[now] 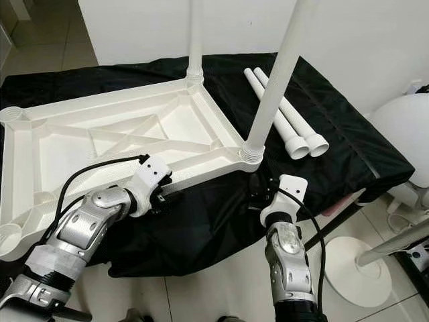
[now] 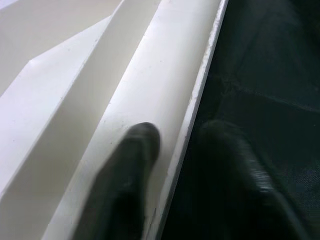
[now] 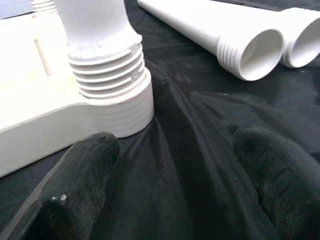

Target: Building children table

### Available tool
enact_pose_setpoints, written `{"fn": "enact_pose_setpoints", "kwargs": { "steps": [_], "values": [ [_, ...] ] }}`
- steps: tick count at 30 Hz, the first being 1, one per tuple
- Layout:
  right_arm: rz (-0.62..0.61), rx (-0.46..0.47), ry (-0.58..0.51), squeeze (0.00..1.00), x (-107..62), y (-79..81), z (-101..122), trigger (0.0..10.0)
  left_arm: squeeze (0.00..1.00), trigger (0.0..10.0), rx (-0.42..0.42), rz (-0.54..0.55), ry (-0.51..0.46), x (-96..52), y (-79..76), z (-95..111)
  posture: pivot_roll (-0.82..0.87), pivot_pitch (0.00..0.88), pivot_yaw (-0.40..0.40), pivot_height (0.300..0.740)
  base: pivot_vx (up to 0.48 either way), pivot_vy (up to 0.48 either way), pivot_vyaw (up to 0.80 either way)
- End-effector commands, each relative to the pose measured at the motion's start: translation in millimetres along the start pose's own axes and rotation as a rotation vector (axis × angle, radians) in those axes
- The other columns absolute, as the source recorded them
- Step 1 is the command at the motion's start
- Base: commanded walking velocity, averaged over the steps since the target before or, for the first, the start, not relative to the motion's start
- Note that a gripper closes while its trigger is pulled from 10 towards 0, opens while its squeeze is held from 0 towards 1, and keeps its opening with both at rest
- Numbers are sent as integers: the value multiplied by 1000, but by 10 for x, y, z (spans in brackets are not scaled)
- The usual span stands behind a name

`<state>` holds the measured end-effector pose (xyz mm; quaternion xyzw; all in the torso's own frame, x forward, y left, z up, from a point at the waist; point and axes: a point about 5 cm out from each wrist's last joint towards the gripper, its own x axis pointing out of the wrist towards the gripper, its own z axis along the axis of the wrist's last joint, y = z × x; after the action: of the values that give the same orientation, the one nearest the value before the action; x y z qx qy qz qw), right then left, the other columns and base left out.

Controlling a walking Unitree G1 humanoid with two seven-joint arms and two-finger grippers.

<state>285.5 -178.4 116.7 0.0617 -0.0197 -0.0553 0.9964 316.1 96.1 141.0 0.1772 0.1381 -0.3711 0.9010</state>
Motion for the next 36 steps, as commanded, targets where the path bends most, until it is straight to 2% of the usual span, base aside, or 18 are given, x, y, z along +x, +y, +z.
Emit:
{"fn": "enact_pose_setpoints", "kwargs": {
  "steps": [1, 10, 12, 14, 20, 28, 29, 30, 32, 33, 34, 35, 36],
  "values": [
    [-15, -11, 20, 0, -6, -43, -40, 10000, 0, 0, -8, 114, 67, -8, 69, -128, -12, 80, -10, 740, 0, 0, 0],
    [-14, -13, 16, 0, 8, -40, -31, 10000, 0, 0, 29, 70, 45, -44, 47, -93, -9, 83, -13, 740, 0, 0, 0],
    [-13, -13, 16, 0, 9, -39, -31, 10000, 0, 0, 36, 36, 28, -57, 12, -75, -9, 83, -13, 740, 0, 0, 0],
    [-13, -14, 16, 0, 12, -42, -30, 10000, 0, 0, 56, -48, 23, -105, -72, -84, -8, 85, -13, 740, 0, 0, 0],
    [-14, -19, 15, 0, 20, -52, -24, 10000, 0, 0, 105, -152, 13, -213, -142, -120, -6, 95, -16, 740, 0, 0, 0],
    [0, -26, 17, 0, 35, -43, -28, 10000, 0, 0, 133, -189, 34, -372, -66, -152, 1, 103, -15, 740, 0, 0, 0],
    [13, -25, 21, 0, 38, -32, -33, 10000, 0, 1216, 141, -190, 33, -370, -69, -148, 2, 102, -15, 740, 0, 0, 0],
    [34, -22, 24, 0, 36, -14, -37, 10000, 0, 9765, 149, -182, 33, -352, -80, -138, 2, 102, -15, 740, 0, 0, 0],
    [53, -18, 26, 0, 31, 2, -39, 10000, 0, 10000, 141, -179, 36, -338, -92, -132, 2, 102, -15, 740, 0, 0, 0],
    [76, -18, 28, 0, 20, 16, -42, 10000, 133, 10000, 130, -197, 23, -328, -128, -108, 2, 105, -15, 740, 0, 0, 0],
    [91, -19, 30, 0, 12, 25, -44, 10000, 133, 10000, 122, -211, 13, -326, -152, -93, 2, 105, -15, 740, 0, 0, 0],
    [110, -13, 33, 0, -1, 33, -50, 10000, 1000, 10000, 99, -224, -2, -325, -173, -72, 2, 105, -15, 740, 0, 0, 0],
    [129, -12, 37, 0, -15, 39, -55, 10000, 1000, 10000, 82, -237, -16, -326, -191, -52, 1, 108, -14, 740, 0, 0, 0]
  ]
}}
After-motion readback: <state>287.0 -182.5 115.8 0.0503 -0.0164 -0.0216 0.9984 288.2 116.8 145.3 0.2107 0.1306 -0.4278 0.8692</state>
